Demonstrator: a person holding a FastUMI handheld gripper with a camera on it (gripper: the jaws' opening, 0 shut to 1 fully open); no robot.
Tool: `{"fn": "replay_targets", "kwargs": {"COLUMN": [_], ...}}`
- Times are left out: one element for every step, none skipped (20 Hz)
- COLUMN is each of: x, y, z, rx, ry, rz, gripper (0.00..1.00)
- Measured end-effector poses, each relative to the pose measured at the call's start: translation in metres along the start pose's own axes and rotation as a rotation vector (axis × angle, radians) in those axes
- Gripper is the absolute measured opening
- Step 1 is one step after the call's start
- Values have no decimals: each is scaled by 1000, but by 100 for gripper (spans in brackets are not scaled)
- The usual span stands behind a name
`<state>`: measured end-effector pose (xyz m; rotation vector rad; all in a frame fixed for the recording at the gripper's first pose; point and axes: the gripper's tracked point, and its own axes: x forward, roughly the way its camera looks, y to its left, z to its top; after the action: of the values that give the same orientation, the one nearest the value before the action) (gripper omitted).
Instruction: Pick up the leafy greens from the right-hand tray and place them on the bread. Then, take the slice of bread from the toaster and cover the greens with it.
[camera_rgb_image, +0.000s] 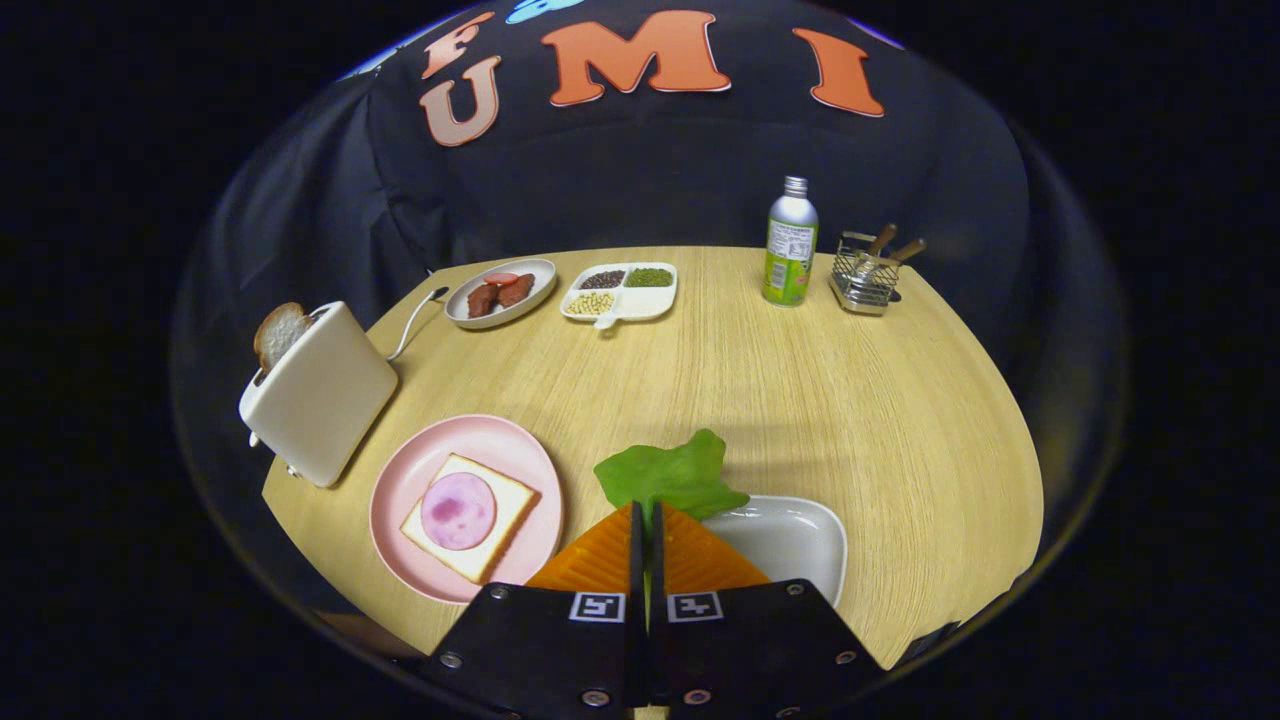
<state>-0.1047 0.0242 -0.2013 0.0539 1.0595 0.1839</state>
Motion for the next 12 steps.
{"fn": "replay_targets", "kwargs": {"x": [-1, -2, -2, -3, -3, -3, -4, -4, -4, -4, -5, -5], "y": [9, 18, 28, 39, 50, 61, 73, 82, 95, 106, 118, 130], "z": [6, 9, 13, 16, 18, 19, 19, 18, 17, 16, 14, 11], "rx": [-12, -23, -31, -39, -49, -57, -69, -80, -95, -108, -118, -125], "ry": [-9, -16, -22, -25, -25, -24, -20, -17, -14, -10, -2, 8], "rz": [19, 36, 56, 76, 101, 123, 148, 166, 189, 213, 243, 271], "gripper": [1, 1, 1, 1, 1, 1, 1, 1, 1, 1, 1, 1]}}
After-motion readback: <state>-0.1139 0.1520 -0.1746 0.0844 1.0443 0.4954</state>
